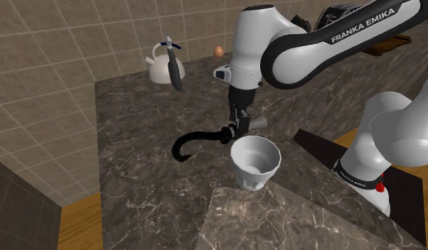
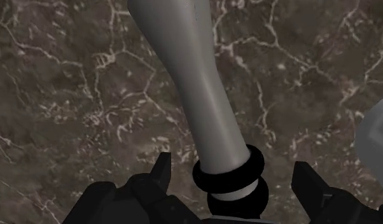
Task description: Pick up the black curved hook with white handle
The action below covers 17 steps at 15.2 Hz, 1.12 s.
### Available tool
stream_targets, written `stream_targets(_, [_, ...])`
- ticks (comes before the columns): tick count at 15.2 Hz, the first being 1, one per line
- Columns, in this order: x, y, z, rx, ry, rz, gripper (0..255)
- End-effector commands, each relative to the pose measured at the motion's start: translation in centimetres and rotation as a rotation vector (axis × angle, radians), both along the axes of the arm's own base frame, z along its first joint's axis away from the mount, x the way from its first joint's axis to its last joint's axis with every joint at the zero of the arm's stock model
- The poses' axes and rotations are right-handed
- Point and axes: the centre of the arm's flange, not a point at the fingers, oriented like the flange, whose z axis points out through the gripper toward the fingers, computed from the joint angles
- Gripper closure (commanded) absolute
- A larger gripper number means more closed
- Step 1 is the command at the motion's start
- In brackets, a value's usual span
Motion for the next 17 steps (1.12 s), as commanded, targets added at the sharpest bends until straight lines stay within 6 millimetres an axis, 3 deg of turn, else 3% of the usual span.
stream_targets(1, [0.0, 0.0, -0.5, 0.0, -0.001, 0.0, 0])
stream_targets(2, [0.0, -0.1, -0.4, 0.0, -0.001, 0.0, 255])
stream_targets(11, [0.0, 0.0, -0.5, 0.0, -0.001, 0.0, 255])
stream_targets(17, [0.0, 0.0, 2.7, 0.0, -0.001, 0.0, 255])
